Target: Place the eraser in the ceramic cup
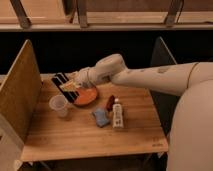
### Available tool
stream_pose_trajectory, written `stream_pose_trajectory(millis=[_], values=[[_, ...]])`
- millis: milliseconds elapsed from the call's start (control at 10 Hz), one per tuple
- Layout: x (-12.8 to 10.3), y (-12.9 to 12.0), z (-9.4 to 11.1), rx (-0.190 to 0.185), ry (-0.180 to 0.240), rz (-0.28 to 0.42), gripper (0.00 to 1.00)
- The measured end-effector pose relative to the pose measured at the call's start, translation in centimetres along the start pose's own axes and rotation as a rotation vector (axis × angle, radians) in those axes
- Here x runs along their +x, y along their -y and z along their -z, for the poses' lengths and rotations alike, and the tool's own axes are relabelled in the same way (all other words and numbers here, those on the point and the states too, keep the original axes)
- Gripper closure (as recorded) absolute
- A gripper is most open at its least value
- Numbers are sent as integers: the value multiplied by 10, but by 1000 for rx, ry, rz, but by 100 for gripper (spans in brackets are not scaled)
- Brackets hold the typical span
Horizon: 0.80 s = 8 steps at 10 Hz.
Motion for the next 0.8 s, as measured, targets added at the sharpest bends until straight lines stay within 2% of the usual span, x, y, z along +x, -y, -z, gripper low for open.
stream_pose_trajectory(millis=[200, 500, 800], values=[[3, -3, -16, 86, -71, 38, 84], [-6, -2, -56, 236, -145, 62, 84], [-15, -11, -77, 310, -169, 73, 84]])
